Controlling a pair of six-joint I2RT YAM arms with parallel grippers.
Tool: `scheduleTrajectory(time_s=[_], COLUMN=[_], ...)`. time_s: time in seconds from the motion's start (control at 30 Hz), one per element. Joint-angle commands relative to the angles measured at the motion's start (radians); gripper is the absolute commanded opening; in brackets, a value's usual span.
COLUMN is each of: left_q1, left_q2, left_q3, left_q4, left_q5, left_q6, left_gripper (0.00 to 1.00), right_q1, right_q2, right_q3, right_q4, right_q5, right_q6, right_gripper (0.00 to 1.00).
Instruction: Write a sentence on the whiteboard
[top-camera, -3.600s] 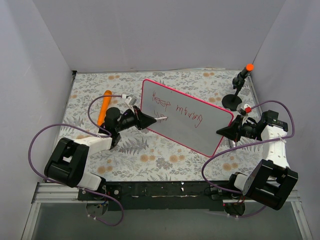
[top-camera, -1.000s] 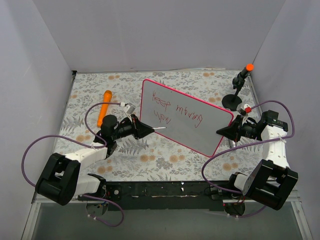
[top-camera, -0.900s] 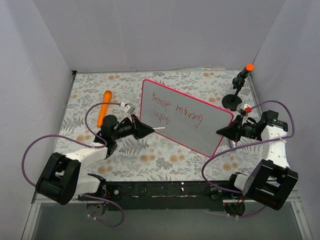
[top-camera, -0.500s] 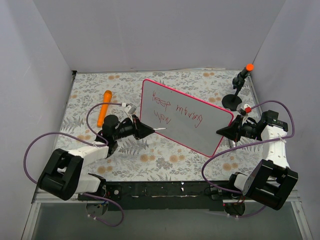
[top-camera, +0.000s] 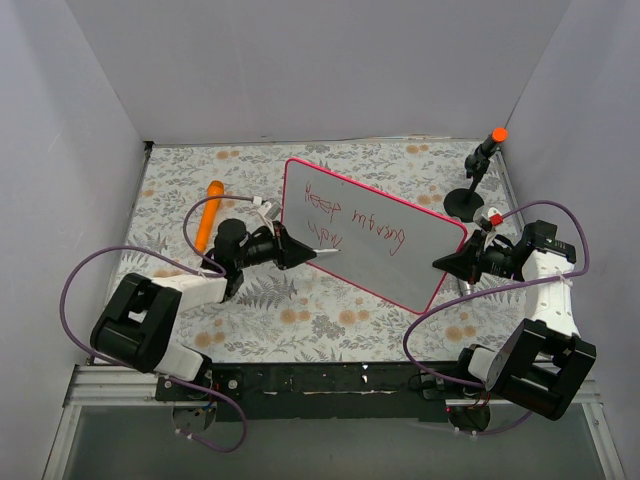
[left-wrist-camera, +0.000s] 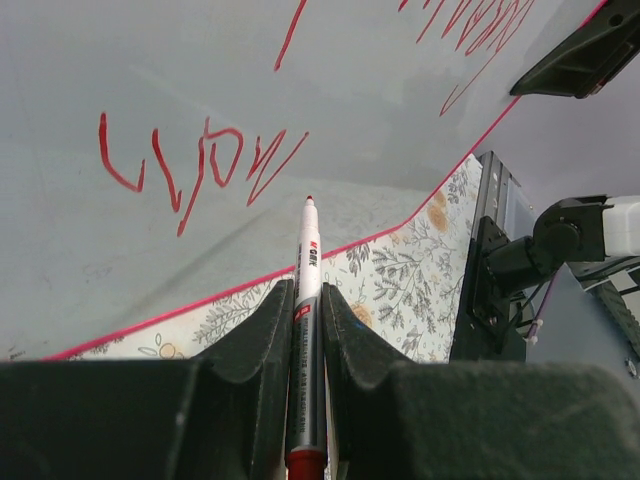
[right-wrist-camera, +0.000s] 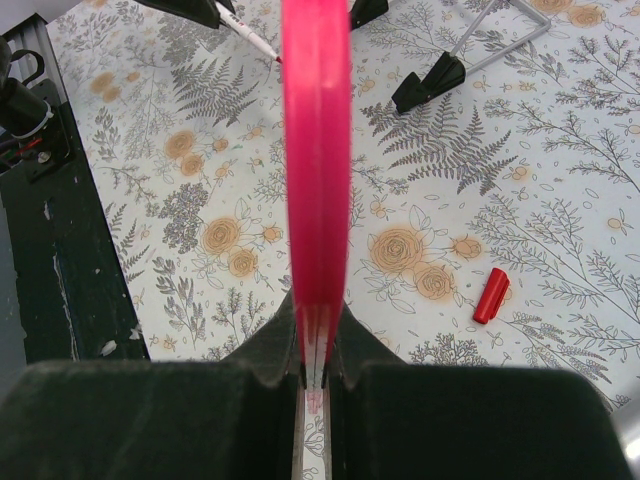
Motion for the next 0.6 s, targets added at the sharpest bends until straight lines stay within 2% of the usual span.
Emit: scheduleTrajectory(time_s=[0.0,0.57], left_q1=[-0.017,-0.043], left_q2=[0.026,0.091], left_q3=[0.064,0.132], left_q4=[0.031,0.057], left_q5=[0.015,0.01], left_q6=[0.007,-0.015], left_gripper=[0.0,0.0], right_q1=[0.004,0.006], right_q2=[-0.004,-0.004], right_q3=[-0.006,-0.007], right_q4=[0.008,0.01], right_q5=[0.055,0.058], right_q6=[-0.043,-0.043], right_gripper=[0.01,0.01])
